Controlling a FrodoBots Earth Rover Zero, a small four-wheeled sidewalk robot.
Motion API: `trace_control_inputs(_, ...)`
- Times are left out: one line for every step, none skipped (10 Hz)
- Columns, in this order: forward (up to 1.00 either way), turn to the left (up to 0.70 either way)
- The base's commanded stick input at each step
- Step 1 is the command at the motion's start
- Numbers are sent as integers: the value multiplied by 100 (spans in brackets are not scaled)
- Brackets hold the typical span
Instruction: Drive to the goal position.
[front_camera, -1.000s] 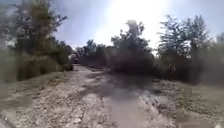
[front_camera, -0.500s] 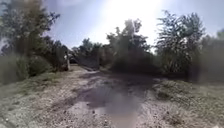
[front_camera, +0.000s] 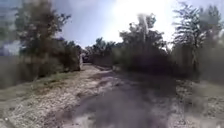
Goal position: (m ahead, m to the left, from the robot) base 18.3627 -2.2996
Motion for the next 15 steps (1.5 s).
trace_control_inputs(70,0)
trace_control_inputs(70,0)
trace_control_inputs(70,0)
trace_control_inputs(70,0)
trace_control_inputs(70,0)
trace_control_inputs(70,0)
trace_control_inputs(70,0)
trace_control_inputs(70,0)
trace_control_inputs(70,0)
trace_control_inputs(70,0)
trace_control_inputs(70,0)
trace_control_inputs(70,0)
trace_control_inputs(70,0)
trace_control_inputs(70,0)
trace_control_inputs(70,0)
